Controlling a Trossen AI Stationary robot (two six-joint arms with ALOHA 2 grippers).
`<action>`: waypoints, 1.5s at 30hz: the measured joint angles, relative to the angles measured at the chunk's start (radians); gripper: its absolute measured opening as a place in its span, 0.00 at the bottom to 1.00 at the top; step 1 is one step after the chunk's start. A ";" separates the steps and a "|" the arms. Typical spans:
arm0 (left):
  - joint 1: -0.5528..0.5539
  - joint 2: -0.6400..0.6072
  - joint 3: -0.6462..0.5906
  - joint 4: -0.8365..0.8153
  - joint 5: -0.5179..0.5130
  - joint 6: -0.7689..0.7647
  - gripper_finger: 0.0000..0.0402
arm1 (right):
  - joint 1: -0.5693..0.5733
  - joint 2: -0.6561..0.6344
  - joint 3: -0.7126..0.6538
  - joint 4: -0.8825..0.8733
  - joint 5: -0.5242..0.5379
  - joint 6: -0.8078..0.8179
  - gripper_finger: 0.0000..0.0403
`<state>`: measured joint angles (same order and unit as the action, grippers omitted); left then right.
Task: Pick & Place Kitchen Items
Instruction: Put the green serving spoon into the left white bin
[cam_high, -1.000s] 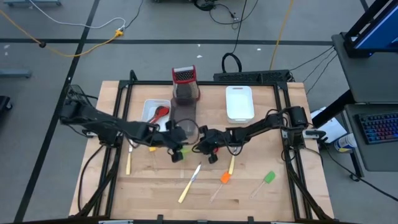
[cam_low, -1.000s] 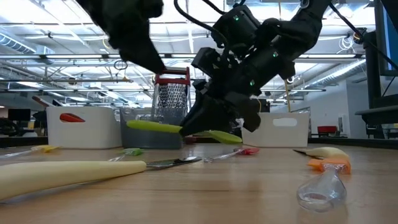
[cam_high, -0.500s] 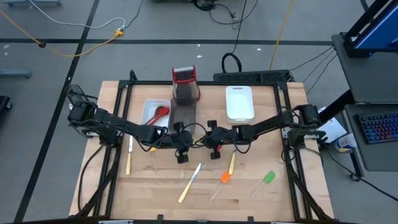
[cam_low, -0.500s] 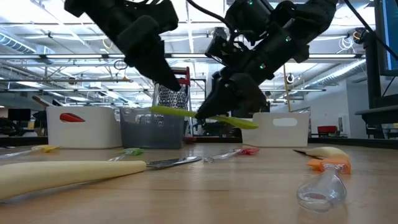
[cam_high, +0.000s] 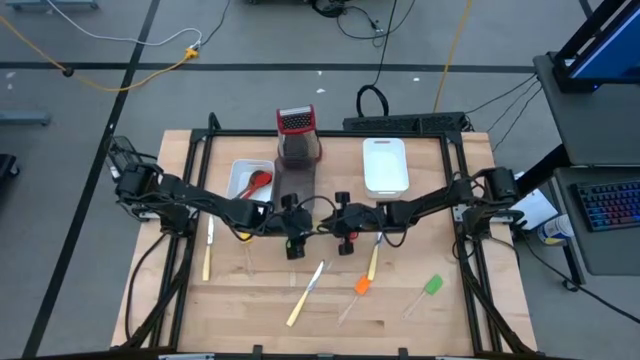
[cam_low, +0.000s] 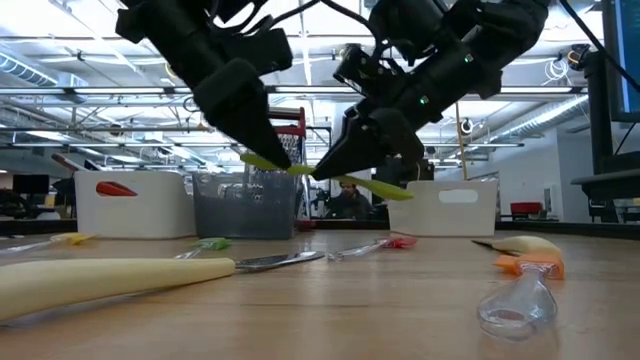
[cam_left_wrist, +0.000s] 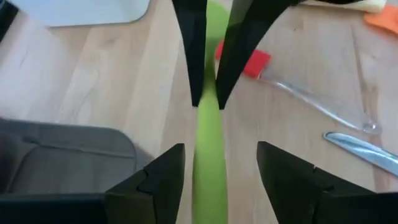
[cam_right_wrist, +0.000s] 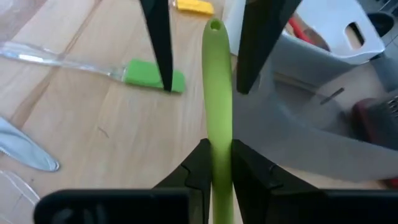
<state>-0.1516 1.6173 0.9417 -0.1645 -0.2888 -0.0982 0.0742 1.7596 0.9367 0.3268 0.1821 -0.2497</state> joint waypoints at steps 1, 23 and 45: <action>0.000 0.000 0.000 0.009 0.000 0.001 0.51 | 0.002 0.001 0.000 0.003 -0.002 0.001 0.10; 0.000 0.007 0.001 0.013 -0.001 0.016 0.17 | 0.013 0.000 0.000 0.066 -0.004 -0.001 0.10; 0.004 -0.076 0.001 -0.097 0.016 -0.090 0.14 | 0.040 -0.001 0.000 0.088 0.009 -0.150 0.26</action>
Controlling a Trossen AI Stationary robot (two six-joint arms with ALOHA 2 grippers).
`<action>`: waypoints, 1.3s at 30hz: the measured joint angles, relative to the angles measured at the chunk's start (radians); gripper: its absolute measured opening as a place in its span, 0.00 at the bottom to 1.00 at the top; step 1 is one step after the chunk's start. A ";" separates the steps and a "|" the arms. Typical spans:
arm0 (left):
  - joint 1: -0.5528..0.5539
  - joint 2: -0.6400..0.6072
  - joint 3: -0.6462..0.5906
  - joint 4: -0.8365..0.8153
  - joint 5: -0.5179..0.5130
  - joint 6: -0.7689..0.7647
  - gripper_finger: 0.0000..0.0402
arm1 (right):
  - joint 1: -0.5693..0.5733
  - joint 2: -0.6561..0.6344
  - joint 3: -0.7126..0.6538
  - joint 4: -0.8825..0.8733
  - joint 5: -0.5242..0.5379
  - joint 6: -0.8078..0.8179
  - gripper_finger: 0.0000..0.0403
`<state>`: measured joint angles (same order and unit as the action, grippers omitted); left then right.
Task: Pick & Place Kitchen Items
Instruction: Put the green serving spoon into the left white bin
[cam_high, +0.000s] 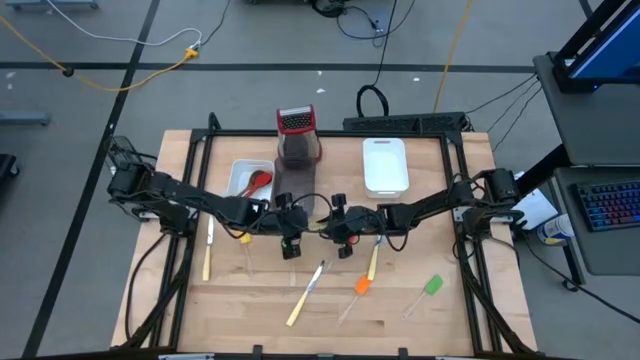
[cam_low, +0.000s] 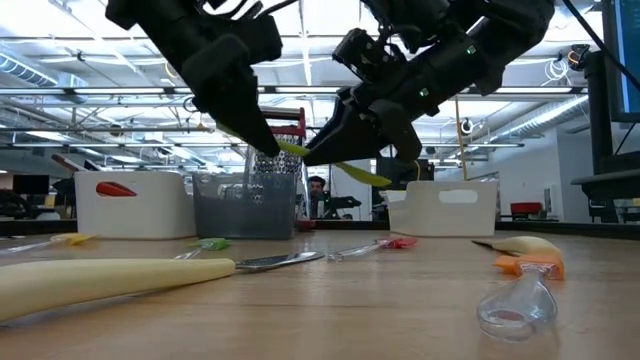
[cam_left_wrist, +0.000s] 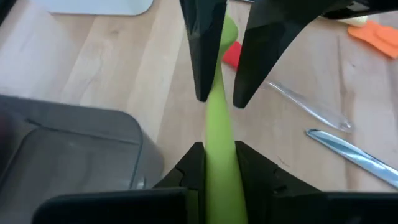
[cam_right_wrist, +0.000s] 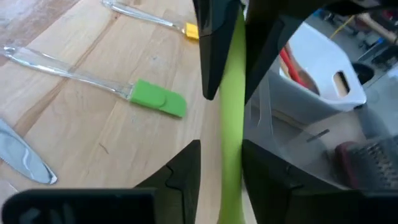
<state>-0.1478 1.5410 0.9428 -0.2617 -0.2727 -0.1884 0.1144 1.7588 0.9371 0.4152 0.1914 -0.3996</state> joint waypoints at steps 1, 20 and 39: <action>0.000 -0.012 0.000 -0.018 0.003 -0.010 0.14 | 0.006 0.000 0.000 0.013 0.003 -0.009 0.26; -0.055 -0.092 0.000 -0.243 -0.081 -0.246 0.15 | 0.047 0.000 0.000 0.052 -0.017 -0.069 0.36; -0.047 -0.406 0.001 -0.782 -0.280 -0.635 0.16 | 0.045 0.000 -0.001 0.007 -0.012 -0.058 0.34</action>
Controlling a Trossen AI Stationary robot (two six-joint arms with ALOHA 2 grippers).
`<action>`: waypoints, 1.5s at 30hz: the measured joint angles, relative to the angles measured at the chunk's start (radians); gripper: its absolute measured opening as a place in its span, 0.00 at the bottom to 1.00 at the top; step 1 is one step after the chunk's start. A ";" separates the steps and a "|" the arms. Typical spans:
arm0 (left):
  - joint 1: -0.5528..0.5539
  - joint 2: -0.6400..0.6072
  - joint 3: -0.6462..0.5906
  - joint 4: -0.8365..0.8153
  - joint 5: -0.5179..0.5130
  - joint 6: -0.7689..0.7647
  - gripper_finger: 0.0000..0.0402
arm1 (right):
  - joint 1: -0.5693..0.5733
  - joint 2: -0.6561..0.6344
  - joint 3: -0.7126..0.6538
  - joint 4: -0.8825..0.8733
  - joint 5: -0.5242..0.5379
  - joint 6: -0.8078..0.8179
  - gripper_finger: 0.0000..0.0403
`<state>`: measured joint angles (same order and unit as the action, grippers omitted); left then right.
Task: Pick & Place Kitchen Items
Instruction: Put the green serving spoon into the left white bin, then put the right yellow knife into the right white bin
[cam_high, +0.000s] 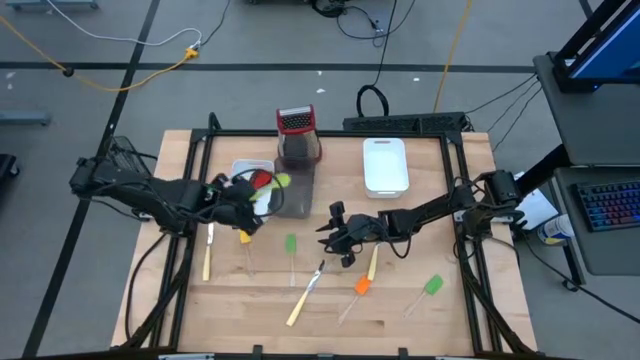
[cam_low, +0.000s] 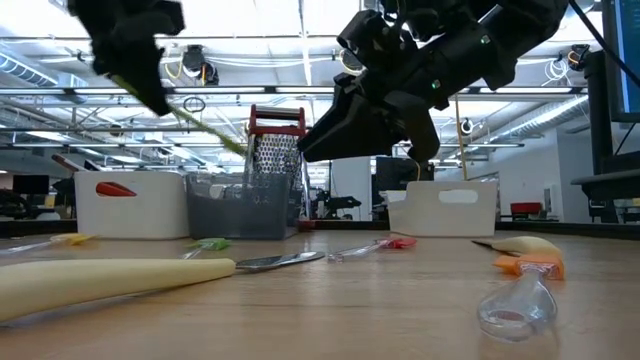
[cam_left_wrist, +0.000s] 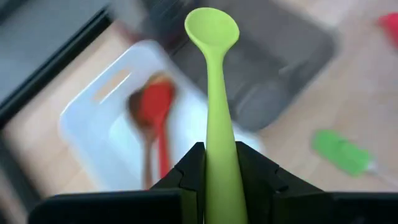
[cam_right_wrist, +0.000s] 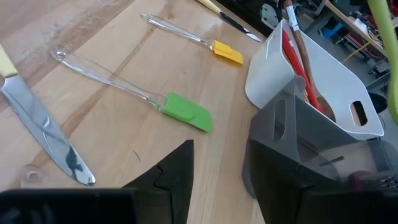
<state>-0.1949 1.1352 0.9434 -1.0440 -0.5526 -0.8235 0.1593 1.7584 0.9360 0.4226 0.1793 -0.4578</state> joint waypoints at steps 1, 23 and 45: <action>0.003 0.000 0.000 -0.051 0.000 -0.049 0.16 | 0.000 0.000 0.000 0.000 0.000 0.000 0.34; 0.088 0.221 -0.001 -0.171 0.071 -0.304 0.16 | 0.000 0.000 0.000 -0.009 0.000 0.000 0.35; 0.143 0.251 -0.001 0.002 0.264 -0.181 0.42 | 0.000 0.000 0.000 -0.009 -0.001 0.001 0.35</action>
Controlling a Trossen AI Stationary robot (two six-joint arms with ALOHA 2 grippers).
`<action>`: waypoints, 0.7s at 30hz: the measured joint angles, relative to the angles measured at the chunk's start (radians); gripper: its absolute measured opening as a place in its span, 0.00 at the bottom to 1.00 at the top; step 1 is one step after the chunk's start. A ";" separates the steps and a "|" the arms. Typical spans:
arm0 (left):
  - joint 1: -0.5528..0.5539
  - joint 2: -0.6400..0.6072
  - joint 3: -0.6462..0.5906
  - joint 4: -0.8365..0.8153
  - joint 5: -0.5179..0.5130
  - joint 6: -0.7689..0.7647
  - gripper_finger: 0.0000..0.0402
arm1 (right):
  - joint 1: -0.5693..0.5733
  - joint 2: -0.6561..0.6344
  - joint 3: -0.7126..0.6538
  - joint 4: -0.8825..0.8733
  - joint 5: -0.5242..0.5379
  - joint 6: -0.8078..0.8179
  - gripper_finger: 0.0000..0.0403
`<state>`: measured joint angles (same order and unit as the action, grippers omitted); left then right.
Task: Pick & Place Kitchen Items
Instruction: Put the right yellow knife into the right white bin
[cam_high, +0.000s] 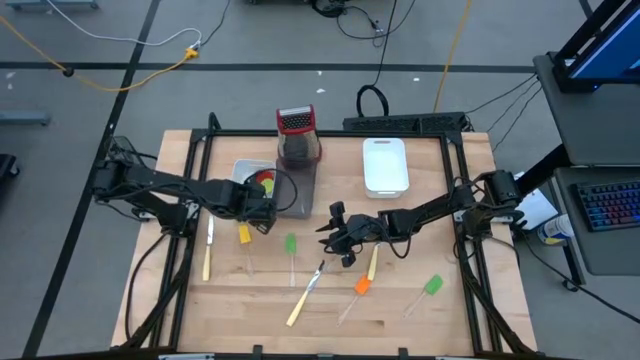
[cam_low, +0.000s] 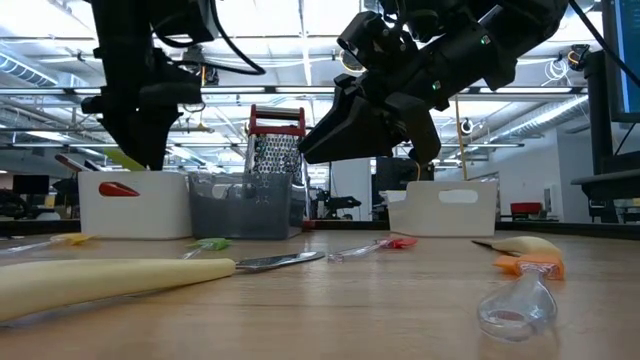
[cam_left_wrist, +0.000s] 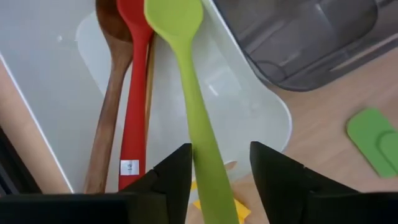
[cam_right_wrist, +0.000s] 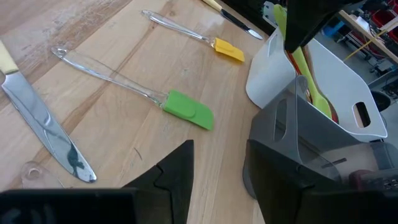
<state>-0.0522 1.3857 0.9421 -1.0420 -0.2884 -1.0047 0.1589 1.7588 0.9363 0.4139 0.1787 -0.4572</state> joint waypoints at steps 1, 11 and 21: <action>-0.003 0.000 0.000 0.000 -0.003 0.003 0.43 | 0.000 0.000 0.000 0.000 0.000 0.000 0.35; -0.001 -0.014 0.000 0.000 -0.027 0.041 0.44 | -0.008 0.000 0.000 -0.006 -0.168 0.052 0.35; -0.010 -0.118 0.002 0.107 -0.107 0.078 0.44 | -0.014 0.000 0.000 -0.007 -0.262 0.050 0.35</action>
<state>-0.0622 1.2674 0.9436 -0.9346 -0.3950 -0.9262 0.1452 1.7592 0.9367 0.4065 -0.0830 -0.4070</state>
